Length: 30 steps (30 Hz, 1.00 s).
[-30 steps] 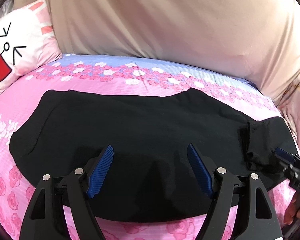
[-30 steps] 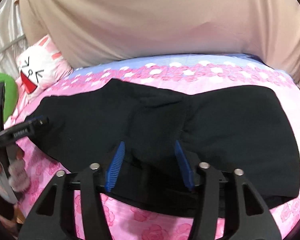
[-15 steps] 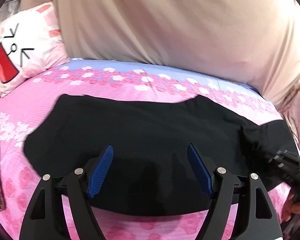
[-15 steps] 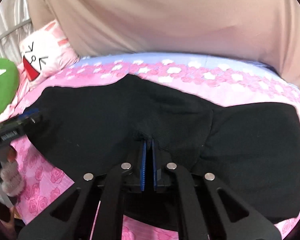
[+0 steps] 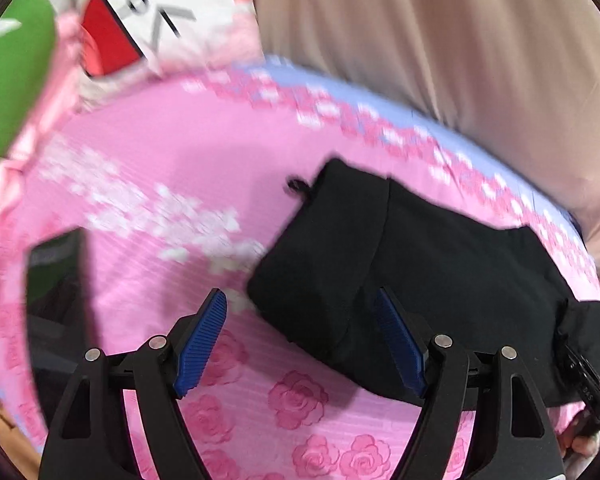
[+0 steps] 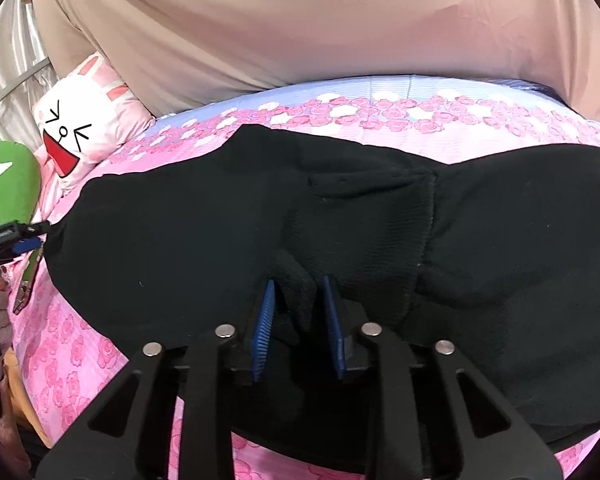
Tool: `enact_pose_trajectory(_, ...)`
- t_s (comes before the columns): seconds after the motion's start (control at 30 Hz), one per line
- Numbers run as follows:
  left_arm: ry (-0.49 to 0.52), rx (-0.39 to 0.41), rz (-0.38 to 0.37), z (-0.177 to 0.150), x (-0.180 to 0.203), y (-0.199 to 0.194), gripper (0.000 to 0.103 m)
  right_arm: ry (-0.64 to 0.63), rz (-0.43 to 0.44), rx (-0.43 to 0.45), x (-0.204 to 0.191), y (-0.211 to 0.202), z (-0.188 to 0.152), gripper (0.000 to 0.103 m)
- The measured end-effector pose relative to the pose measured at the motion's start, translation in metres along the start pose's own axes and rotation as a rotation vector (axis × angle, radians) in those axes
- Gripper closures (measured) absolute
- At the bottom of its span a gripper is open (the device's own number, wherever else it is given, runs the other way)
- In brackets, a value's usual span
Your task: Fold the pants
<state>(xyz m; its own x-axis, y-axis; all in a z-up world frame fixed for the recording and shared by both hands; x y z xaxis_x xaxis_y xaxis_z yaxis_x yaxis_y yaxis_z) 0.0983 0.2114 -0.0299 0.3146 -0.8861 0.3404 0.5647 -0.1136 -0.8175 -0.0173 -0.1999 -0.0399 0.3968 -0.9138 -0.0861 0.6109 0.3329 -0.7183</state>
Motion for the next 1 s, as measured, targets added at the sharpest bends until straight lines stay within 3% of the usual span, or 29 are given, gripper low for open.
enact_pose_trajectory(0.1,0.021,-0.080,-0.026,-0.001,0.014,0.026,0.054,-0.001,0.002,0.009,-0.002,-0.001,0.001,0.072)
enact_pose_trajectory(0.17,0.077,-0.042,0.002,0.003,0.034,0.019,0.084,0.023,-0.006,0.042,0.002,-0.008,0.002,0.072)
enact_pose_trajectory(0.27,0.174,0.072,-0.002,0.014,0.080,-0.020,0.088,0.090,-0.005,0.098,0.013,-0.024,0.003,0.062)
enact_pose_trajectory(0.4,0.319,0.165,-0.117,0.009,0.161,-0.078,0.089,0.175,-0.030,0.174,0.039,-0.058,0.003,0.051)
enact_pose_trajectory(0.5,0.453,0.203,-0.211,-0.016,0.237,-0.107,0.089,0.213,-0.080,0.211,0.066,-0.086,0.001,0.047)
enact_pose_trajectory(0.6,0.567,0.158,-0.313,-0.057,0.306,-0.112,0.091,0.250,-0.108,0.234,0.092,-0.110,-0.007,0.045)
enact_pose_trajectory(0.7,0.647,0.068,-0.353,-0.108,0.357,-0.089,0.089,0.271,-0.129,0.245,0.109,-0.126,-0.019,0.044)
enact_pose_trajectory(0.83,0.687,-0.065,-0.386,-0.168,0.387,-0.050,0.073,0.290,-0.156,0.240,0.125,-0.136,-0.037,0.043)
enact_pose_trajectory(0.9,0.713,-0.052,-0.374,-0.189,0.385,-0.045,0.068,0.308,-0.145,0.239,0.132,-0.138,-0.042,0.043)
enact_pose_trajectory(1.0,0.710,-0.034,-0.387,-0.192,0.370,-0.051,0.049,0.310,-0.058,0.244,0.129,-0.134,-0.036,0.041)
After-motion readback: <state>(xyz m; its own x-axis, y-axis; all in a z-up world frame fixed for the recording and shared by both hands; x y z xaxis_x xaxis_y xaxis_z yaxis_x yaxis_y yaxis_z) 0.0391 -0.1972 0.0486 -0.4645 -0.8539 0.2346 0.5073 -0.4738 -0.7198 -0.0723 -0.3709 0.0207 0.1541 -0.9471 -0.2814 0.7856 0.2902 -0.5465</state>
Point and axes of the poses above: each gripper's, at about its wrist camera, not at the fingertips, and y roughly the way its jaws point, x to its right, z to its top, the point moved 5 cm from there along y, roughly the way its jaws point, and after that the axes turned 13 degrees about -y, right-handed, at the moved point
